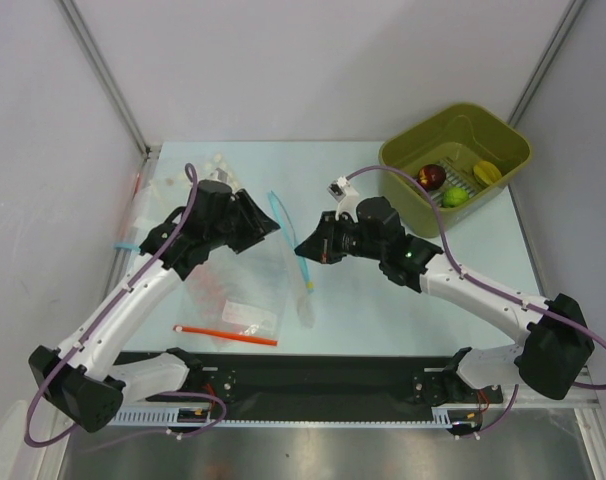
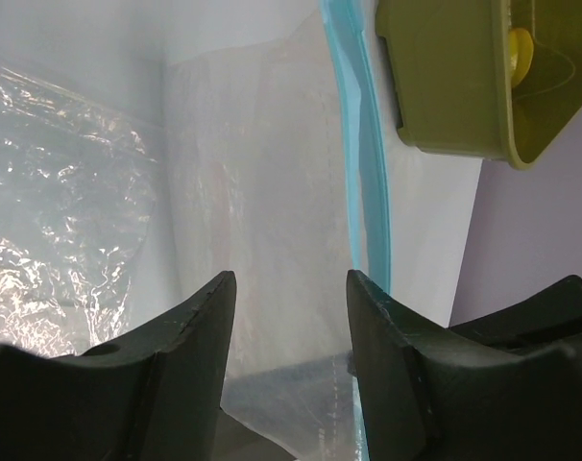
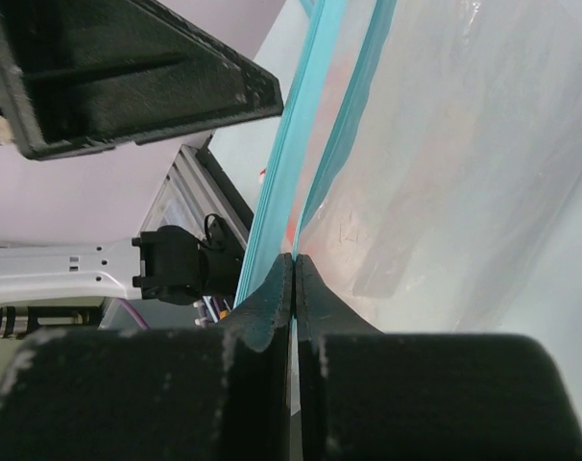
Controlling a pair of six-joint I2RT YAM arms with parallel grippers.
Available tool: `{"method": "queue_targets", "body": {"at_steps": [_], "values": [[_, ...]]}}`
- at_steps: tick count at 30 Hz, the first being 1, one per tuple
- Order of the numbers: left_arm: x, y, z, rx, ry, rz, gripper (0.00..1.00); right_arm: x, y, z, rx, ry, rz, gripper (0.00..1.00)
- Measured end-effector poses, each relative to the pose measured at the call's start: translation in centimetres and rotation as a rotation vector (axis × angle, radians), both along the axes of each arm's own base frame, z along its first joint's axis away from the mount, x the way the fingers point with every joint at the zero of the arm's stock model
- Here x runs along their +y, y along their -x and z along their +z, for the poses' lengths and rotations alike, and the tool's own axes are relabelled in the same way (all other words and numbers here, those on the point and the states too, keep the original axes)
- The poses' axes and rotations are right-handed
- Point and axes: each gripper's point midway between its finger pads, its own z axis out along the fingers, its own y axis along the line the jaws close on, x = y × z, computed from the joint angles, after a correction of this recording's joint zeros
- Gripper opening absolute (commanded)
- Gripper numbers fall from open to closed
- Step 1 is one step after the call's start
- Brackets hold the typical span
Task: Place the food in the zip-top bag and seal the zipper
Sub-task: Open the zipper of the food storage bag.
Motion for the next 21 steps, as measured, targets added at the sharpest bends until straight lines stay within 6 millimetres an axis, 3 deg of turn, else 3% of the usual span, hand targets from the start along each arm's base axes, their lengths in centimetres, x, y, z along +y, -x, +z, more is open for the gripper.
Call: {"method": "queue_targets", "body": {"at_steps": [11, 21], "values": [[-0.8, -0.6, 1.6, -0.049, 0.045, -0.018, 0.53, -0.2, 0.1, -0.2, -0.005, 0.031, 0.004, 0.00], [-1.0, -0.9, 1.4, -0.047, 0.045, -0.022, 0.41, 0.3, 0.3, 0.4, -0.023, 0.034, 0.020, 0.00]]}}
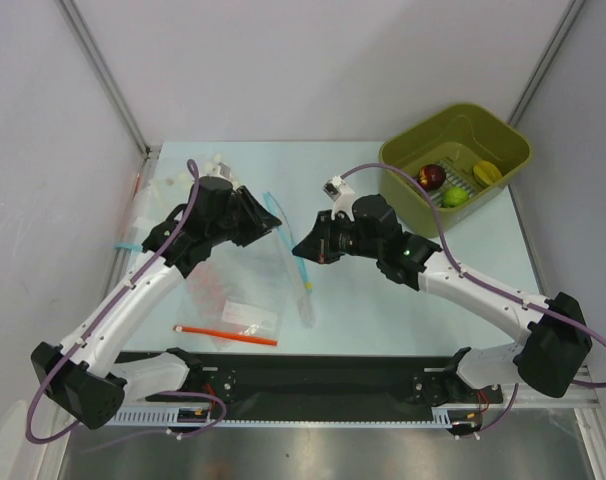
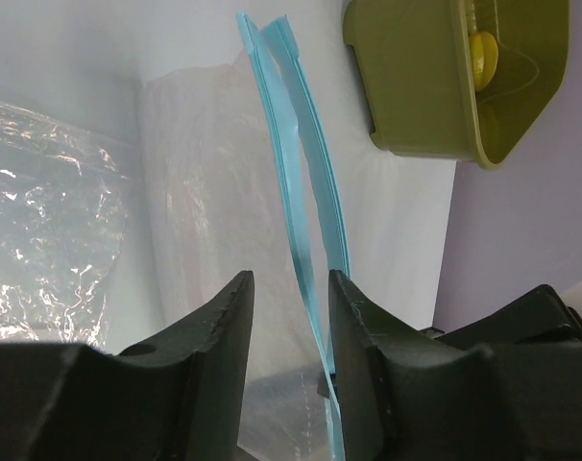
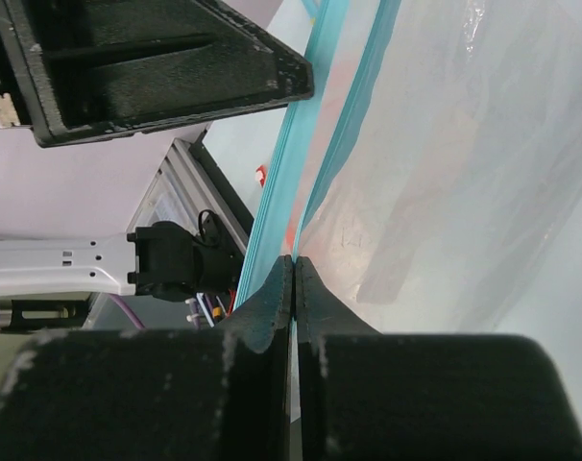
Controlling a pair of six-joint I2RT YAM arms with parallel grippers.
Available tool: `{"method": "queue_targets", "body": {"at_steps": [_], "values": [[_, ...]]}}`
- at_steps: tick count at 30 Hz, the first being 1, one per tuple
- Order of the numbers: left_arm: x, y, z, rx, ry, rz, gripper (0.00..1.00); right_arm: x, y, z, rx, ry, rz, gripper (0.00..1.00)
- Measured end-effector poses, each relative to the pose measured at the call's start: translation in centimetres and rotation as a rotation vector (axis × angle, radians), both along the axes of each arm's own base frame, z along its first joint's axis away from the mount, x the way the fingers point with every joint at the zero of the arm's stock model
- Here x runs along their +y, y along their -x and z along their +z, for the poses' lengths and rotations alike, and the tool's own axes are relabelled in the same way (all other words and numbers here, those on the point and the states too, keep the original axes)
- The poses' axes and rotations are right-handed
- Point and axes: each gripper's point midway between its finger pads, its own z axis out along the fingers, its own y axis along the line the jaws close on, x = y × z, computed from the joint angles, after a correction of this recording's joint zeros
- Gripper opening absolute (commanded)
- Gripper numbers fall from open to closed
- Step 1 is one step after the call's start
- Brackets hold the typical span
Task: Place the food in the zip-top bag and seal the zipper
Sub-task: Open the zipper of the food storage bag.
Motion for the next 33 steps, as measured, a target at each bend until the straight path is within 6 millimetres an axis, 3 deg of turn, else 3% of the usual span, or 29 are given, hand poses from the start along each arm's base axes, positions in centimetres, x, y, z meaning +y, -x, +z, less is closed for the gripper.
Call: {"method": "queue_targets", "body": {"at_steps": [4, 9, 11, 12, 13, 14, 17, 22, 26, 33], "values": [[-0.1, -0.3, -0.3, 0.007, -0.007, -0.001, 0.35, 0.3, 0.1, 0.1, -0.011, 0.008, 0.008, 0.00], [-0.5, -1.0, -0.3, 0.010, -0.021, -0.009, 0.00, 0.6, 0.1, 0.1, -0.023, 0.021, 0.014, 0.01], [-0.5, -1.0, -0.4, 0.014, -0.034, -0.015, 0.00, 0.6, 0.0, 0.0, -0.025, 0.029, 0.010, 0.15], [-0.5, -1.1, -0.4, 0.014, -0.043, -0.021, 0.00, 0.6, 0.0, 0.0, -0.027, 0.033, 0.009, 0.33], [-0.5, -1.1, -0.3, 0.014, -0.051, -0.026, 0.00, 0.6, 0.0, 0.0, -0.028, 0.036, 0.006, 0.39], [-0.4, -1.1, -0.2, 0.020, -0.066, -0.033, 0.00, 0.5, -0.1, 0.0, -0.034, 0.044, 0.003, 0.51], [-0.6, -1.5, 0.8, 0.015, -0.114, -0.064, 0.00, 0.4, -0.7, 0.4, -0.049, 0.066, -0.023, 0.66], [-0.7, -1.6, 2.3, -0.013, -0.173, -0.113, 0.00, 0.4, -2.0, 1.4, -0.073, 0.104, -0.070, 0.67], [-0.6, -0.9, 2.3, -0.011, -0.214, -0.148, 0.00, 0.6, -3.1, 1.8, -0.077, 0.148, -0.111, 0.53], [-1.3, -0.6, 2.6, -0.005, -0.264, -0.204, 0.00, 0.5, -4.5, 1.0, -0.054, 0.224, -0.164, 0.41]]}}
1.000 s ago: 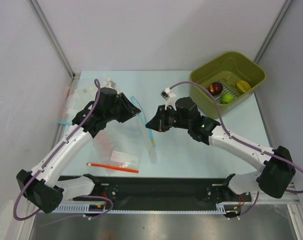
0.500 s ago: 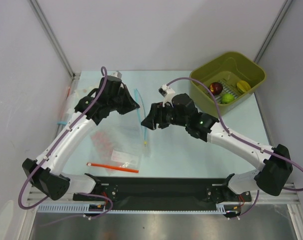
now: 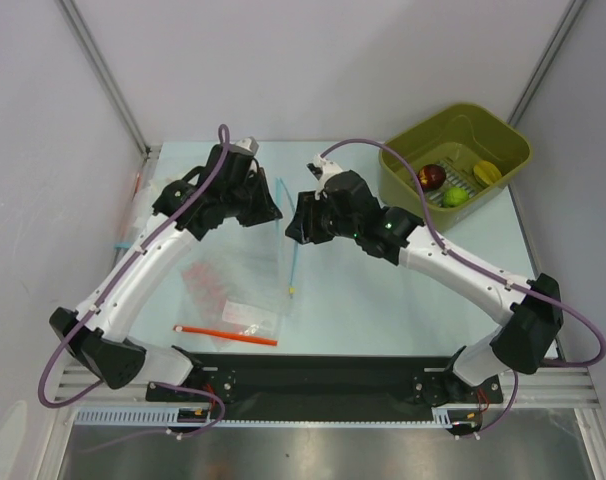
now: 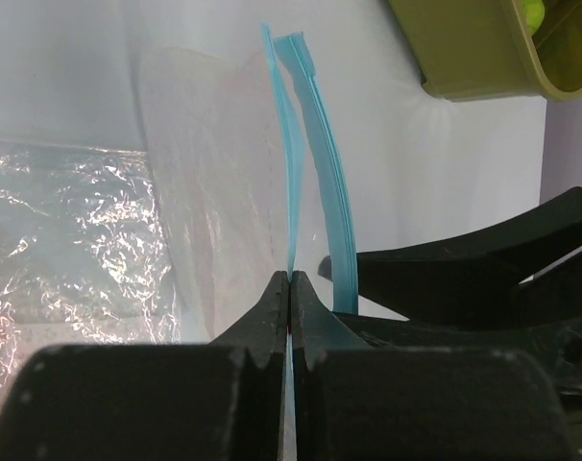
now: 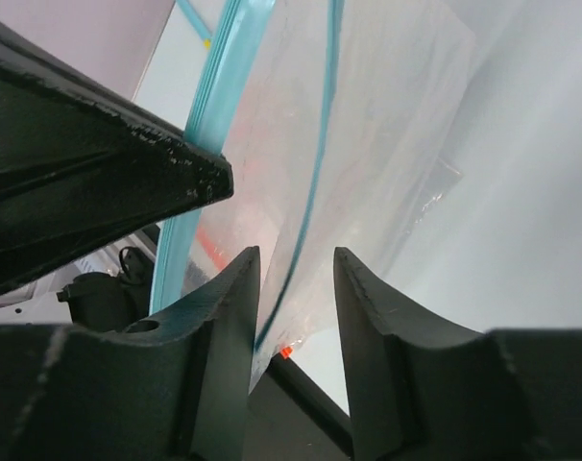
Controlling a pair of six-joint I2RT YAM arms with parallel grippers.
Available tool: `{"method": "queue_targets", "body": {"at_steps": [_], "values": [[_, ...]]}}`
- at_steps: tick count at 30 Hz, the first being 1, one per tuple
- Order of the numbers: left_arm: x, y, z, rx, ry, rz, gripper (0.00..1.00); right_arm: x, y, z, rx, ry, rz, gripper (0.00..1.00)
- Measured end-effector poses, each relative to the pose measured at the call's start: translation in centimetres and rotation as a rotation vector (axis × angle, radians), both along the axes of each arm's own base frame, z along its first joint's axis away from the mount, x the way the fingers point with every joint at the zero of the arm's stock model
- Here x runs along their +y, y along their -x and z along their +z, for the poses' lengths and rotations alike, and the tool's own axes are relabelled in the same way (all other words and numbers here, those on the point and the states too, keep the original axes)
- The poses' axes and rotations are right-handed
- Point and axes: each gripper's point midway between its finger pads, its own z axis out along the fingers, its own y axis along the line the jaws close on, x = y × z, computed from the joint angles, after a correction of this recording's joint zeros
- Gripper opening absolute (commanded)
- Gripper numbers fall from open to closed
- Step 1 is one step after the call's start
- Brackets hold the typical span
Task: Place the food in the zip-top bag and seal the zipper
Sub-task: Open the zipper of the food storage bag.
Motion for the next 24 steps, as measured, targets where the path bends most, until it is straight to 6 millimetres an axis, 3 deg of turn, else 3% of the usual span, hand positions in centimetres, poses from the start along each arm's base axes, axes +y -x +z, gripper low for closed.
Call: {"method": "queue_targets", "body": {"at_steps": [3, 9, 12, 18, 24], "values": [[-0.4, 0.0, 0.3, 0.000, -0.012, -0.020, 0.00, 0.1, -0.1, -0.6, 0.015, 0.023, -0.001, 0.28], [-0.2, -0.5, 1.0, -0.004, -0.068, -0.033, 0.00, -0.5, -0.2, -1.4, 0.034, 0.072, -0.025, 0.24], [-0.1, -0.7, 1.0, 0.002, -0.107, -0.049, 0.00, -1.2, -0.4, -1.9, 0.029, 0.107, -0.046, 0.15], [0.6, -0.4, -0.5, 0.034, -0.198, -0.078, 0.00, -3.9, -1.2, -2.7, 0.036, 0.190, -0.117, 0.11], [1.2, 0.3, -0.7, 0.033, -0.266, -0.098, 0.00, -7.9, -2.7, -1.1, 0.001, 0.212, -0.221, 0.11]]}}
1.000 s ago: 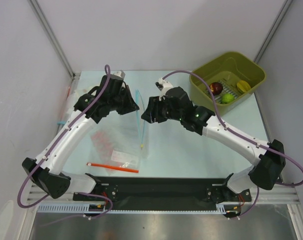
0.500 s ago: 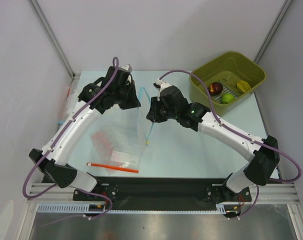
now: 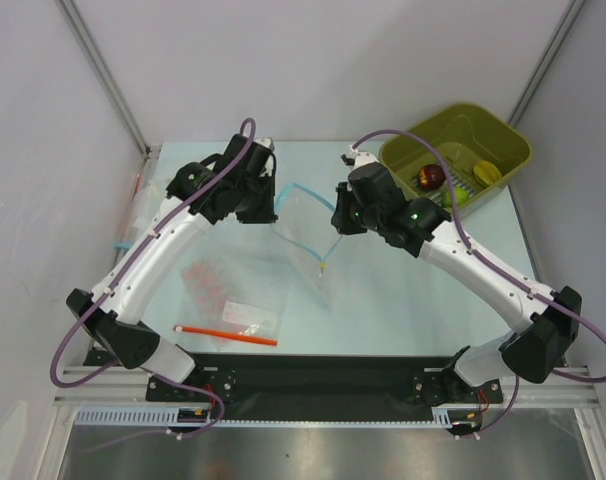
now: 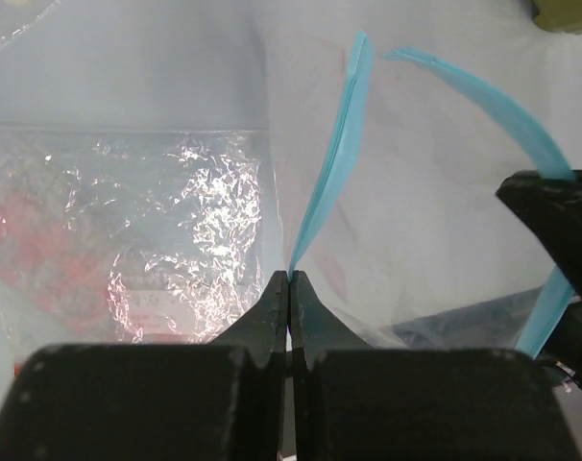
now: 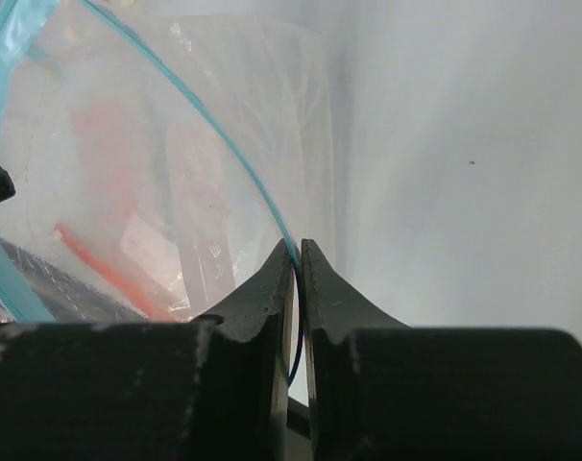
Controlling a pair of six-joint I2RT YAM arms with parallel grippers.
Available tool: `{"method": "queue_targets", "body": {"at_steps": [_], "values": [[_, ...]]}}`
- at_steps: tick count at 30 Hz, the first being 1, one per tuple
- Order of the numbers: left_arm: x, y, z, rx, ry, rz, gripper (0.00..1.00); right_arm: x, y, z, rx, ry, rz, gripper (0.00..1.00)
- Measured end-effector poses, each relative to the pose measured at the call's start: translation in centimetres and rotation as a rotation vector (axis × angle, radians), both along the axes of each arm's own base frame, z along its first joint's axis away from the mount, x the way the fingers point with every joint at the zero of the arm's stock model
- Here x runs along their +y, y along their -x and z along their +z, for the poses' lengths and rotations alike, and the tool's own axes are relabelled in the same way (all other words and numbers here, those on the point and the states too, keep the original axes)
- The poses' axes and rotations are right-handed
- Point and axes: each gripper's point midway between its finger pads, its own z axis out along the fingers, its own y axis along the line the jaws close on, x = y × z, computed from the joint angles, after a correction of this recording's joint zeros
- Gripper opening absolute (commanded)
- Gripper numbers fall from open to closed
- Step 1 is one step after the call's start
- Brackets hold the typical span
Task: Place the food in the zip-top bag and seal the zipper
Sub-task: Open the zipper of the food storage bag.
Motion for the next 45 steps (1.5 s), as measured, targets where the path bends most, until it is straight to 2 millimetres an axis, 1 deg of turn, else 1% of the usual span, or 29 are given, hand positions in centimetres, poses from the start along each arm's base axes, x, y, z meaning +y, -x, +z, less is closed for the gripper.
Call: {"method": "queue_targets", "body": {"at_steps": [3, 7, 8, 10, 11, 13, 16, 19, 20, 22, 23, 24, 26, 27, 29, 31, 36, 39, 45], "values": [[-0.4, 0.3, 0.1, -0.010, -0.014, -0.036, 0.00, -1.1, -0.1, 0.7, -0.023, 0.012, -0.018, 0.11], [-1.5, 0.9, 0.2, -0.029, -0.024, -0.103, 0.00, -1.5, 0.1, 0.9, -0.031, 0.024, -0.015, 0.11], [-1.9, 1.1, 0.3, -0.035, -0.023, -0.123, 0.02, -1.6, 0.2, 0.9, -0.029, 0.029, -0.014, 0.11], [-2.5, 1.2, 0.4, -0.045, -0.017, -0.152, 0.07, -1.6, 0.2, 0.8, -0.030, 0.032, -0.010, 0.11], [-2.9, 1.2, 0.3, -0.050, -0.008, -0.162, 0.13, -1.6, 0.3, 0.9, -0.032, 0.032, -0.006, 0.11], [-3.3, 1.2, -0.1, -0.046, 0.004, -0.174, 0.16, -1.7, 0.6, 1.1, -0.038, 0.023, 0.003, 0.11], [-3.7, 1.3, -1.3, -0.024, 0.013, -0.180, 0.22, -1.8, 1.2, 1.5, -0.055, 0.000, 0.025, 0.11], [-3.8, 1.4, -1.9, -0.007, 0.020, -0.176, 0.28, -1.8, 1.7, 2.4, -0.080, -0.032, 0.045, 0.12], [-3.8, 1.4, -1.9, -0.006, 0.024, -0.173, 0.32, -1.8, 1.9, 2.7, -0.088, -0.041, 0.051, 0.12], [-4.0, 1.2, -1.7, -0.009, 0.036, -0.166, 0.36, -1.8, 2.0, 3.0, -0.098, -0.051, 0.058, 0.12], [-4.1, 1.1, -1.7, -0.011, 0.044, -0.162, 0.39, -1.7, 2.1, 3.2, -0.101, -0.055, 0.061, 0.12], [-4.2, 1.1, -1.6, -0.012, 0.051, -0.160, 0.41, -1.7, 2.0, 3.3, -0.106, -0.059, 0.064, 0.12], [-4.3, 1.0, -1.5, -0.012, 0.063, -0.155, 0.46, -1.5, 2.0, 3.5, -0.113, -0.064, 0.071, 0.12], [-4.4, 0.9, -1.5, -0.011, 0.068, -0.152, 0.47, -1.5, 2.0, 3.5, -0.115, -0.063, 0.073, 0.12], [-4.7, 0.7, -1.5, -0.008, 0.080, -0.140, 0.46, -1.4, 1.9, 3.6, -0.121, -0.064, 0.077, 0.12], [-4.9, 0.5, -1.5, -0.008, 0.091, -0.133, 0.36, -1.4, 1.9, 3.5, -0.125, -0.062, 0.079, 0.11], [-5.7, -0.4, -1.6, 0.003, 0.141, -0.129, 0.33, -1.4, 2.0, 2.5, -0.115, -0.048, 0.085, 0.12], [-5.4, -1.2, -1.8, 0.015, 0.162, -0.114, 0.31, -1.5, 2.2, 1.8, -0.107, -0.034, 0.091, 0.12], [-4.8, -2.5, -2.1, 0.029, 0.179, -0.077, 0.21, -1.5, 2.4, 1.3, -0.114, -0.021, 0.106, 0.12]]}}
